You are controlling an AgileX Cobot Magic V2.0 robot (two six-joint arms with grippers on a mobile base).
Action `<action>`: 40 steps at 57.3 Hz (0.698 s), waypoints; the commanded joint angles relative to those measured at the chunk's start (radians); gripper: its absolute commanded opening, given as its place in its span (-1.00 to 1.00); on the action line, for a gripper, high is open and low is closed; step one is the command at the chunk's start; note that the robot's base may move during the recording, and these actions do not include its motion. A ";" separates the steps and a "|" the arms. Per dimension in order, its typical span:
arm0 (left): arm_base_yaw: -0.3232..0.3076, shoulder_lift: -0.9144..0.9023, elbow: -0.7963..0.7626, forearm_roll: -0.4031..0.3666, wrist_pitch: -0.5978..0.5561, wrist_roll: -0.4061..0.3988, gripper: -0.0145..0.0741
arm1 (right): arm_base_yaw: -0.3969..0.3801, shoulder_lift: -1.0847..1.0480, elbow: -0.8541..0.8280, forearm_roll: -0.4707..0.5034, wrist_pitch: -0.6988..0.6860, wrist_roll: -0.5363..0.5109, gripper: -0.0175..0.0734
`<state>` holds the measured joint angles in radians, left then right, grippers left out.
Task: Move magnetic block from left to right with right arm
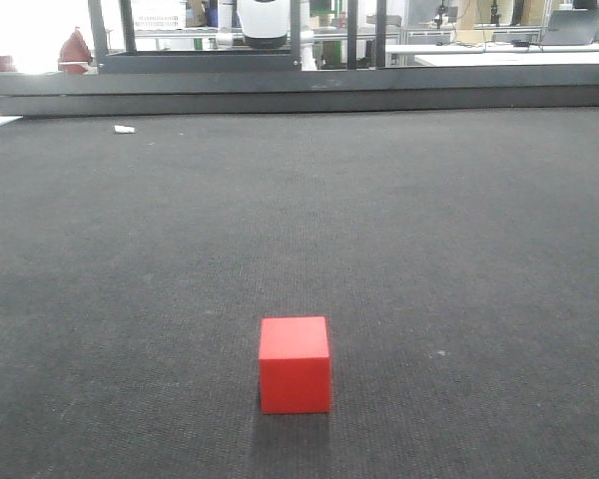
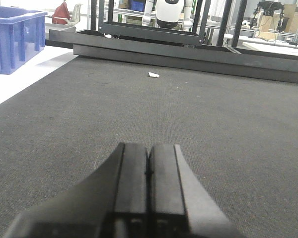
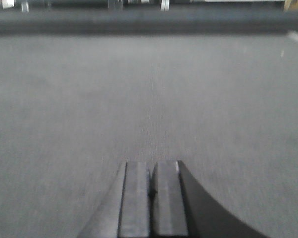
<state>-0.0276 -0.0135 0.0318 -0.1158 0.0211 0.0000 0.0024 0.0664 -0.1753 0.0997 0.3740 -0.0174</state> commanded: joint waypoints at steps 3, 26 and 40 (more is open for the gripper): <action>-0.007 -0.011 0.008 -0.002 -0.080 0.000 -0.96 | 0.000 0.130 -0.114 -0.009 0.009 -0.008 -0.54; -0.007 -0.011 0.008 -0.002 -0.080 0.000 -0.96 | 0.145 0.525 -0.258 -0.012 -0.023 0.017 -0.54; -0.007 -0.011 0.008 -0.002 -0.080 0.000 -0.96 | 0.353 0.745 -0.349 -0.123 -0.023 0.198 0.03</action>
<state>-0.0276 -0.0135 0.0318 -0.1158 0.0211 0.0000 0.3013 0.7570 -0.4591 0.0260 0.4283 0.1113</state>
